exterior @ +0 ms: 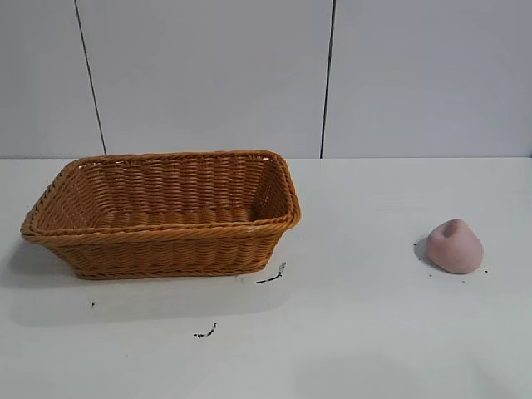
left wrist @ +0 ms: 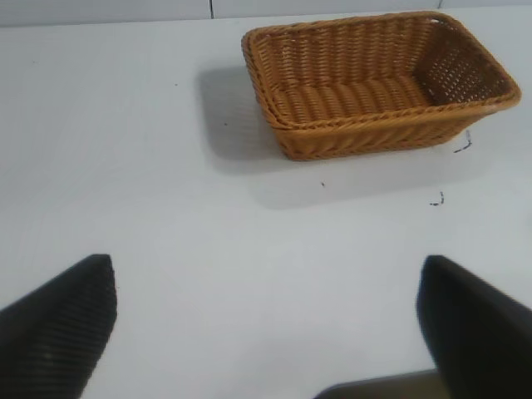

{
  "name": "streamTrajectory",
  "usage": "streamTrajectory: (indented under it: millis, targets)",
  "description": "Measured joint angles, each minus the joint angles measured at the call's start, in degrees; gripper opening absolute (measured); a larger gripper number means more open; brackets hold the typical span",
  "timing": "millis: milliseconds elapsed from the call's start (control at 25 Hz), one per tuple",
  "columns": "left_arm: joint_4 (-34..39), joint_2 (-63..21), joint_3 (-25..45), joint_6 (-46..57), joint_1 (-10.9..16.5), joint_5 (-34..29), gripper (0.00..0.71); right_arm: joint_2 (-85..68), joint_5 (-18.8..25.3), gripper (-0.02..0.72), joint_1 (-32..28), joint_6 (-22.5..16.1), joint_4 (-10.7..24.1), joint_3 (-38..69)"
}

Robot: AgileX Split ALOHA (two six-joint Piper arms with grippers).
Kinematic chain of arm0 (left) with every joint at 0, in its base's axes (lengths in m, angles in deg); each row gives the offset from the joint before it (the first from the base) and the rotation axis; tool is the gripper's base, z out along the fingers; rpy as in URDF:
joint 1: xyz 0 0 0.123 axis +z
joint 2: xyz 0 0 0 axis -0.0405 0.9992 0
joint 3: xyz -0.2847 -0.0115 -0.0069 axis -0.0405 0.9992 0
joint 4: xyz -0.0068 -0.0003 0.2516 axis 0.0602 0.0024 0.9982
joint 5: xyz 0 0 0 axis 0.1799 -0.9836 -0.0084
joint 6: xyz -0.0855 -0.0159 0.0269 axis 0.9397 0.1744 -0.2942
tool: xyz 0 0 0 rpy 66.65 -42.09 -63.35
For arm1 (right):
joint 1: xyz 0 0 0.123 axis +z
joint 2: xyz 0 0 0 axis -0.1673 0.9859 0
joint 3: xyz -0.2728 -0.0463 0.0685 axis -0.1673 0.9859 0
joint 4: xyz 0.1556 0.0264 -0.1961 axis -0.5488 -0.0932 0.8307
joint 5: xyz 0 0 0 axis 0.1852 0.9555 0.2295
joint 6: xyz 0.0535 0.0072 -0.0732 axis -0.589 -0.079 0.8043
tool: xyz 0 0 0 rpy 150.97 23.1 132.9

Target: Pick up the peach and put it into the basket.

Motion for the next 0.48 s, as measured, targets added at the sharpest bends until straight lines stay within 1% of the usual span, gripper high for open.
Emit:
streamTrajectory:
  millis: [360, 440, 480]
  targets:
    - [0.00, 0.00, 0.00, 0.00, 0.00, 0.00, 0.694, 0.00, 0.00, 0.696, 0.00, 0.00, 0.00, 0.00]
    - [0.00, 0.00, 0.00, 0.00, 0.00, 0.00, 0.694, 0.00, -0.52, 0.696, 0.00, 0.20, 0.00, -0.25]
    - [0.00, 0.00, 0.00, 0.00, 0.00, 0.00, 0.694, 0.10, -1.48, 0.696, 0.00, 0.52, 0.00, -0.53]
